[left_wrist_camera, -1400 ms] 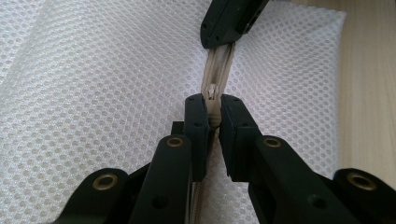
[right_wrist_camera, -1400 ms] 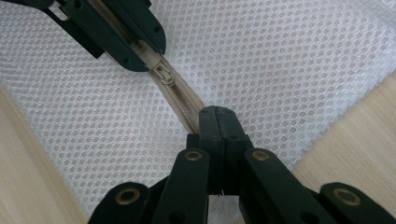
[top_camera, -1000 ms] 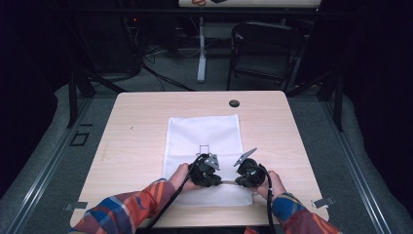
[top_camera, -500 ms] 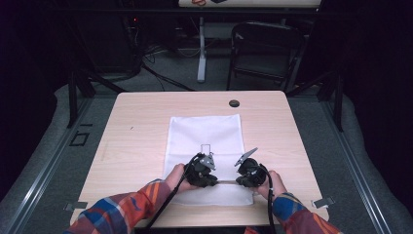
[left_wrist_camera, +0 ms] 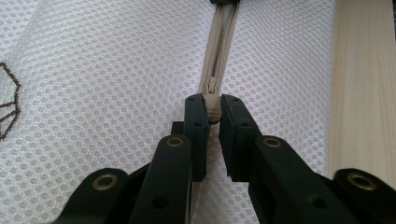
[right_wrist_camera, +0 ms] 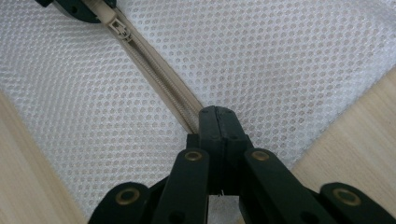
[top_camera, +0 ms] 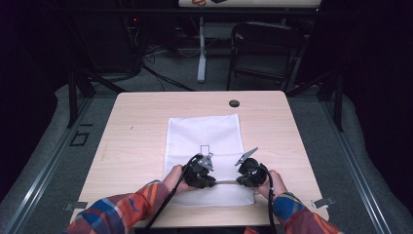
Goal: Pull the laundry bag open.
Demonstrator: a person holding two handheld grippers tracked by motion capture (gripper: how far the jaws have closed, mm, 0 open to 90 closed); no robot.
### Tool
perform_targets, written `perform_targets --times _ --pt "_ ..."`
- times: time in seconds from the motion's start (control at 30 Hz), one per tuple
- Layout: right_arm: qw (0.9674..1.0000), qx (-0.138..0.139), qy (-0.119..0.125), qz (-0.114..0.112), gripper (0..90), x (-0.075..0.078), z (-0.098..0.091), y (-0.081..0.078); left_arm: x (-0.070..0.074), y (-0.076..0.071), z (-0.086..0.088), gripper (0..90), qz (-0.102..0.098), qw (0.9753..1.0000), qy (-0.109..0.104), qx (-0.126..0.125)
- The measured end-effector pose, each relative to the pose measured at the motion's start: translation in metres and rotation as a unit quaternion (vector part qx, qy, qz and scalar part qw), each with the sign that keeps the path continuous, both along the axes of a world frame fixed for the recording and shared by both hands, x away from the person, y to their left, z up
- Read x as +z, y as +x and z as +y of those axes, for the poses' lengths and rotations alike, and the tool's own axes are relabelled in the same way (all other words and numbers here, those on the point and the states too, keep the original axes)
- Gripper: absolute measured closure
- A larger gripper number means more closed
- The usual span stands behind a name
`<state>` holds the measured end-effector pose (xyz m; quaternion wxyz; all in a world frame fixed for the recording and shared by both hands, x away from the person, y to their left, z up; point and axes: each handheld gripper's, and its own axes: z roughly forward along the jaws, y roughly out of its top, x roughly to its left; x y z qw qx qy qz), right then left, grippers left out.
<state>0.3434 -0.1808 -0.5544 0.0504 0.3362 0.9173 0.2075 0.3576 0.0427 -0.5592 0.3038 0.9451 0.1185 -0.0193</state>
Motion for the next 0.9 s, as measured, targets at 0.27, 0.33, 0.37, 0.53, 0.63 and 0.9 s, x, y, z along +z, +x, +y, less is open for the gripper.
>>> perform_targets --times 0.27,0.33,0.37,0.53,0.63,0.9 --pt "1.0000 -0.004 0.002 -0.002 90.0 0.000 0.000 0.000 0.000 0.000 0.004 81.6 0.001 1.0000 -0.002 0.004" --pt "1.0000 -0.004 0.002 -0.003 90.0 0.000 -0.001 0.000 0.000 0.000 0.006 81.6 0.002 1.0000 -0.002 0.006" --pt "1.0000 -0.004 0.001 -0.003 90.0 0.000 -0.001 0.000 0.000 0.000 0.008 81.6 0.001 1.0000 0.003 0.007" --pt "1.0000 0.000 -0.001 0.000 90.0 0.000 -0.002 0.001 0.000 -0.001 0.013 81.5 0.004 1.0000 0.001 0.008" --pt "1.0000 -0.002 -0.002 -0.001 90.0 0.000 -0.002 0.001 0.001 0.000 0.017 81.5 0.004 0.9999 0.004 0.010" --pt "1.0000 -0.005 -0.001 -0.003 90.0 0.000 -0.003 0.001 0.001 -0.001 0.030 81.5 0.009 0.9997 0.005 0.021"
